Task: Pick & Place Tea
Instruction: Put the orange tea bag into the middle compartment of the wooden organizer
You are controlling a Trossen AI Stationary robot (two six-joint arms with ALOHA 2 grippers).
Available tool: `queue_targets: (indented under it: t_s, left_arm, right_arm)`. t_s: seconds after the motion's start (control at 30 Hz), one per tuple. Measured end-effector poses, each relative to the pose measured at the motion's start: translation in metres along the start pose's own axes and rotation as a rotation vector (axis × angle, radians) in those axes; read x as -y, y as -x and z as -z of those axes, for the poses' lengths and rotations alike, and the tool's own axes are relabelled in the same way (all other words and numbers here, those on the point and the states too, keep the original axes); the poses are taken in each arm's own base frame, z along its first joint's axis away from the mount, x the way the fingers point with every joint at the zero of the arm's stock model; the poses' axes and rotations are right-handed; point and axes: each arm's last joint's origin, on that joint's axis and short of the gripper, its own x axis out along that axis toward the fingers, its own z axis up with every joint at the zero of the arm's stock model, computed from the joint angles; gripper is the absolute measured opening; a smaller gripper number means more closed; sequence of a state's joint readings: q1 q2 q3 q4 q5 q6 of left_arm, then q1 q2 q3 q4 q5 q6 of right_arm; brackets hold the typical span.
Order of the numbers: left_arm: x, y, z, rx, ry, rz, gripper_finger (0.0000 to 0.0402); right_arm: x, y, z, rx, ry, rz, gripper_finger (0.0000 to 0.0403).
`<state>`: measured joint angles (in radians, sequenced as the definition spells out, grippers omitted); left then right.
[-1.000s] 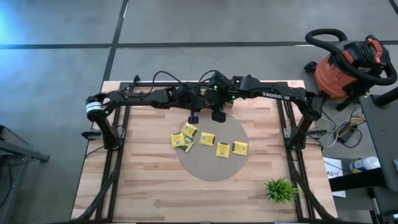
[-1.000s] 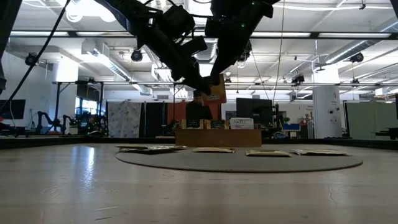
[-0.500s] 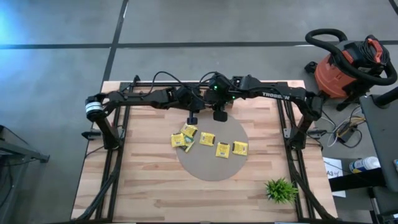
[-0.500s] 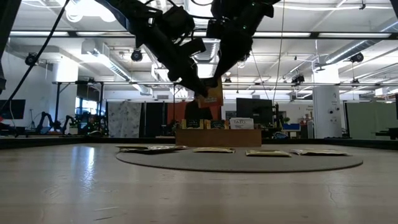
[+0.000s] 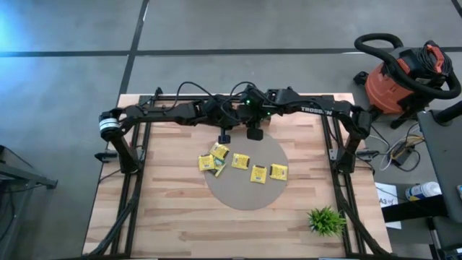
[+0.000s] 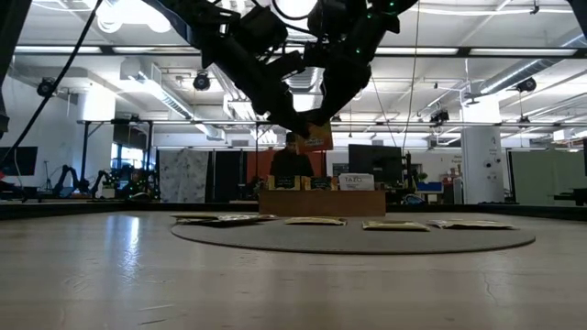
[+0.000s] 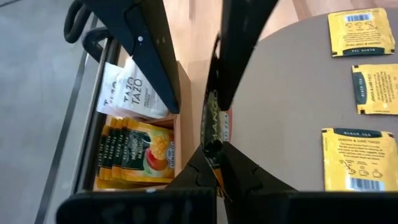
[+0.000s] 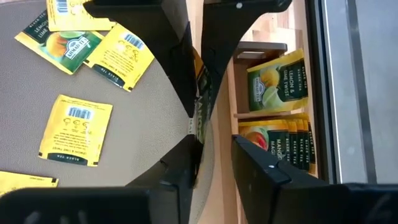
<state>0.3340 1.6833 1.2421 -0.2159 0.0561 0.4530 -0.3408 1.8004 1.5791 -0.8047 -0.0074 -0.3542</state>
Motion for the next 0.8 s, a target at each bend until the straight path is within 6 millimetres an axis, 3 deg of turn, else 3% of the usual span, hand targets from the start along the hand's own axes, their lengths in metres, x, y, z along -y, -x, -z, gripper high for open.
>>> queue_targets:
  t_s: [0.27,0.4,0.63,0.8]
  left_arm:
    - [0.0,0.0,-0.001,0.011,0.004,-0.004,0.0003]
    - [-0.001,0.0,-0.001,0.013,0.005,-0.008,0.0009]
    - [-0.005,0.0,0.001,-0.001,0.111,-0.067,0.0064]
    - [-0.016,0.001,0.006,-0.011,0.243,-0.102,0.0091]
  right_arm:
    - [0.001,0.0,0.001,-0.001,-0.003,0.001,0.0064]
    - [0.002,0.0,0.001,-0.001,-0.005,0.002,0.0025]
    - [0.01,-0.002,0.005,-0.004,-0.02,0.014,0.0008]
    - [0.029,-0.006,0.013,0.034,-0.085,-0.015,0.0008]
